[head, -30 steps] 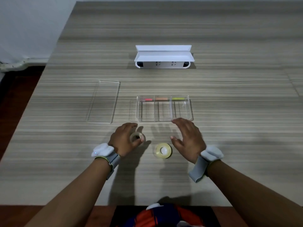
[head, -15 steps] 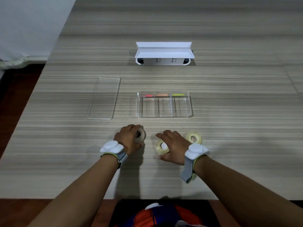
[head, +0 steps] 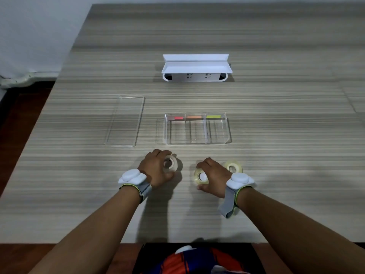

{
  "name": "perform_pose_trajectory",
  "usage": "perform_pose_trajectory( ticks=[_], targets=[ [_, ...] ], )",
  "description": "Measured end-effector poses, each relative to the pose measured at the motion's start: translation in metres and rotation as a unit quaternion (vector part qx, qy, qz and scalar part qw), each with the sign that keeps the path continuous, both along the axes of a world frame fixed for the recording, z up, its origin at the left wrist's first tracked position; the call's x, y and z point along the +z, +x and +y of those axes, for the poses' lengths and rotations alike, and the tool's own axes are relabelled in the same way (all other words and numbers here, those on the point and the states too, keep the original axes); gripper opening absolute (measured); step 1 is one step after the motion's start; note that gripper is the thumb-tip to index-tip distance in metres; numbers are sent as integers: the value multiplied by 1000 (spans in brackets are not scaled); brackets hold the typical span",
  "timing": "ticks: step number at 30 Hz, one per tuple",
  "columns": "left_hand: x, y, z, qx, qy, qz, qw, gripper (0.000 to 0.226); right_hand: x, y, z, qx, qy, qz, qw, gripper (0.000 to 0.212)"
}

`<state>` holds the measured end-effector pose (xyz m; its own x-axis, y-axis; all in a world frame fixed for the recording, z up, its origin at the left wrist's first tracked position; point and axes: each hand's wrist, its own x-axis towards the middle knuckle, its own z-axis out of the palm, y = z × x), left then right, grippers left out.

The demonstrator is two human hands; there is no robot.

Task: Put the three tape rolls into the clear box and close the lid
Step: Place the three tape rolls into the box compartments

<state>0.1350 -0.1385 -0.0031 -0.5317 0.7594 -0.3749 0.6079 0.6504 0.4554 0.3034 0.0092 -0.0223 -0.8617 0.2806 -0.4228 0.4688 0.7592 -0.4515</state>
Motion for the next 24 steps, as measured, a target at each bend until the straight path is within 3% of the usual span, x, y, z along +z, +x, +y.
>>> perform_pose_trajectory(
  ticks=[9,24],
  targets=[
    [29,-26,34,13,57,48,997,71,6,-2,4,1,-13,-4,1000,70],
    [30,-70,105,-140,-68,178,972,66,15,-11,14,45,-30,-47,997,67]
  ],
)
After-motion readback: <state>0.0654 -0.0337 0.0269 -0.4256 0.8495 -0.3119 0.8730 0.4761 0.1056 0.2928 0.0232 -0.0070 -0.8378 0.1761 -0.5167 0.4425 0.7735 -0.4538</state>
